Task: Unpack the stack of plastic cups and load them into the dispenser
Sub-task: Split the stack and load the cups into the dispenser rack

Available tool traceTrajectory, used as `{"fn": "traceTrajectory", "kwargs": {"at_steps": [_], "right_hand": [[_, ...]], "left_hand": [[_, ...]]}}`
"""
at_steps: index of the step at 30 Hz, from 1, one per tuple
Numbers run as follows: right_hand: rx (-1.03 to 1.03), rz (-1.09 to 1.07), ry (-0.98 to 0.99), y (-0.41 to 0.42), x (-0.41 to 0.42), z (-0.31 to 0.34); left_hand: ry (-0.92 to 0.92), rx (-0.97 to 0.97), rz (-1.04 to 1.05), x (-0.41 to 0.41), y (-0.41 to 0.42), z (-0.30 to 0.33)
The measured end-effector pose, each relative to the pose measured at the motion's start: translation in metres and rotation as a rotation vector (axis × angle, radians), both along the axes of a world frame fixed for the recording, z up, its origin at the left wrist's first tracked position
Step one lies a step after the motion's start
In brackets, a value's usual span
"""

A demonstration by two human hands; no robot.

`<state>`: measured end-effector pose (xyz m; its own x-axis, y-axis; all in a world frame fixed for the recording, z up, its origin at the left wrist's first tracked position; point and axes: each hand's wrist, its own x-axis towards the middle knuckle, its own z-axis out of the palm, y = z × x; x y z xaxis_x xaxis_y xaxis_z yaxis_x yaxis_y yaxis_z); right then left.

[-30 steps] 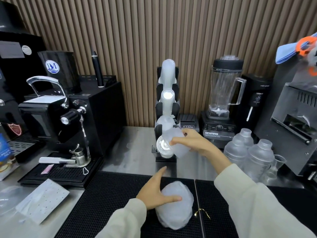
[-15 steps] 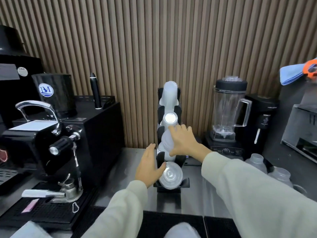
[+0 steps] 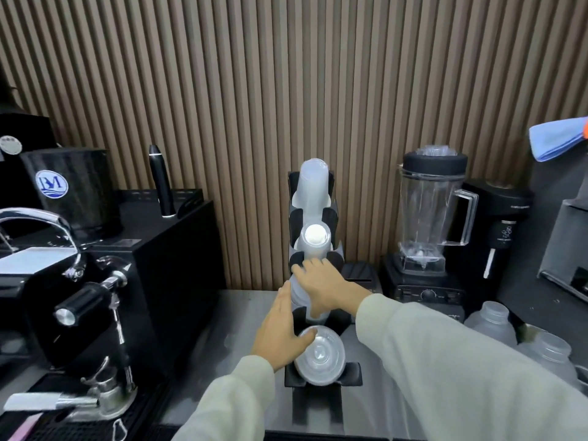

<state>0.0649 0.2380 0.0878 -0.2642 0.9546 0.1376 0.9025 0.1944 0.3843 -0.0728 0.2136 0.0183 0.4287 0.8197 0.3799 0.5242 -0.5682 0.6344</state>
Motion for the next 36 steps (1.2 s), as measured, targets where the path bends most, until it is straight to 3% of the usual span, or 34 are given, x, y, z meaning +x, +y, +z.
{"fn": "traceTrajectory", "kwargs": {"at_steps": [7,14,19,26,30,36], "right_hand": [[-0.013,-0.053,-0.081,0.0,-0.002,-0.01],[-0.022,-0.102,0.007,0.006,-0.002,-0.013],[0.035,-0.085,0.167,0.007,0.004,-0.018],[0.19,-0.097,0.12,0.003,0.003,-0.023],[0.129,-0.202,0.203,0.004,0.003,-0.028],[0.013,-0.177,0.176,0.004,0.007,-0.024]], "left_hand": [[-0.122,-0.127,-0.031,0.008,0.003,0.006],[-0.225,-0.292,-0.048,0.011,0.011,0.014],[-0.175,-0.38,-0.094,0.01,0.02,0.016],[-0.194,-0.452,-0.083,0.014,0.029,0.012],[-0.207,-0.444,-0.095,0.015,0.032,0.011],[-0.164,-0.472,-0.086,0.015,0.036,0.011]]}}
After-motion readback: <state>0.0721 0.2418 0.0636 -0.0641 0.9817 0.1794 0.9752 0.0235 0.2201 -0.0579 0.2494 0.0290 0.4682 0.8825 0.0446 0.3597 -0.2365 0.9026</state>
